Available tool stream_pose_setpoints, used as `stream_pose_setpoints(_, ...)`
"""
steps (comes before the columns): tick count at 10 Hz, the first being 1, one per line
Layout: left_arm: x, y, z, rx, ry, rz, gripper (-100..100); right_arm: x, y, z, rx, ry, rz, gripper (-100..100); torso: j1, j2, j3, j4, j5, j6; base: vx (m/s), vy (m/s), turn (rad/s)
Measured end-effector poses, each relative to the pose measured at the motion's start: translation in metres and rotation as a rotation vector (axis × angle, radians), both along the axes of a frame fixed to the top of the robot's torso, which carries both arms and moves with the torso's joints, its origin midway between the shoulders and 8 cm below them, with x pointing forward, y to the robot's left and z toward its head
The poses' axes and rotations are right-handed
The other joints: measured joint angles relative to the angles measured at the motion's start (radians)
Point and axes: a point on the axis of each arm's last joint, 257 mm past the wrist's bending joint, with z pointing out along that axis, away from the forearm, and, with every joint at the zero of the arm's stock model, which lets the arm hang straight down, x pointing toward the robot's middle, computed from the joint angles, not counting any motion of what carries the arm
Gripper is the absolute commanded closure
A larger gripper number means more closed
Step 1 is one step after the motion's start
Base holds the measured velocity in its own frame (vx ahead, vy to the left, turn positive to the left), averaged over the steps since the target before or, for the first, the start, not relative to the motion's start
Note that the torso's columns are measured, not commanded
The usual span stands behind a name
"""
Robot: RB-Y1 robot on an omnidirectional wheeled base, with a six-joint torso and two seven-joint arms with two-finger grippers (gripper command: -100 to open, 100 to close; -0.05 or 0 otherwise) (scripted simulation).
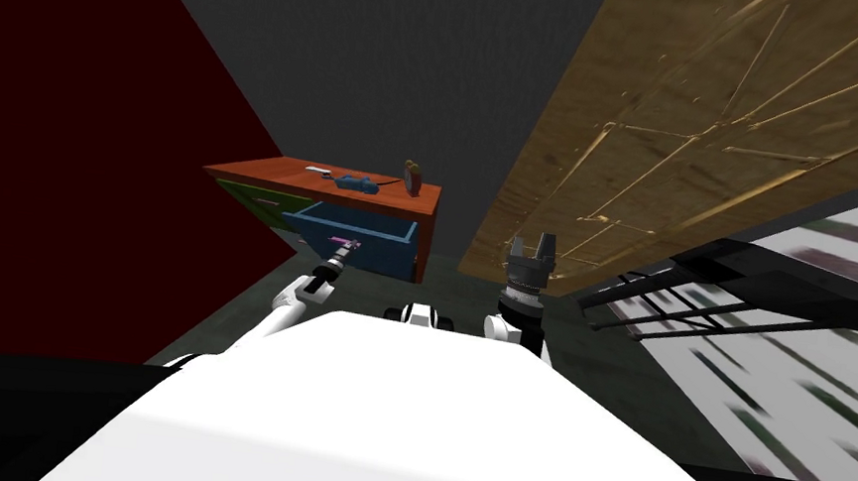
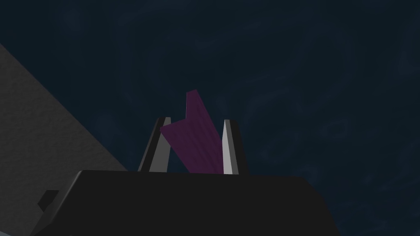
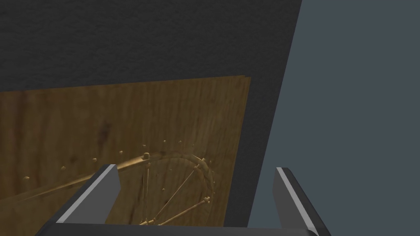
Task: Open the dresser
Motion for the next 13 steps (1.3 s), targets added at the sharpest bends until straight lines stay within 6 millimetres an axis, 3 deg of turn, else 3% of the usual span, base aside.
stream_pose_setpoints(1,-0.008,0.006,0.0,0.0,0.003,-0.002,100,0.0,0.0,0.0,0.0,0.0,0.0,0,-0.001,0.0,0.0,0.0,0.0,0.001,0.022,-0.073,-0.015)
stream_pose_setpoints(2,-0.017,0.013,0.001,0.005,0.007,-0.007,-100,0.0,0.0,0.0,0.0,0.0,0.0,0,-0.002,0.0,0.0,0.0,-0.001,0.002,0.012,-0.058,0.003)
stream_pose_setpoints(5,-0.017,0.029,0.022,0.002,0.008,-0.006,-100,0.0,0.0,0.0,0.0,0.0,0.0,0,0.002,-0.005,-0.003,-0.005,0.005,0.004,-0.016,-0.044,-0.008)
stream_pose_setpoints(9,-0.019,0.045,0.038,-0.012,0.028,-0.003,-100,0.0,0.0,0.0,0.0,0.0,0.0,0,-0.006,0.002,0.001,0.003,-0.004,0.002,0.0,-0.037,-0.002)
stream_pose_setpoints(10,-0.02,0.046,0.036,-0.016,0.034,0.001,0,0.0,0.0,0.0,0.0,0.0,0.0,0,-0.005,0.002,0.001,0.001,-0.002,0.003,0.006,0.002,0.001)
stream_pose_setpoints(13,-0.023,0.046,0.029,-0.02,0.048,0.005,0,0.0,0.0,0.0,0.0,0.0,0.0,0,-0.004,-0.003,-0.002,-0.003,0.001,0.003,0.0,0.0,0.0)
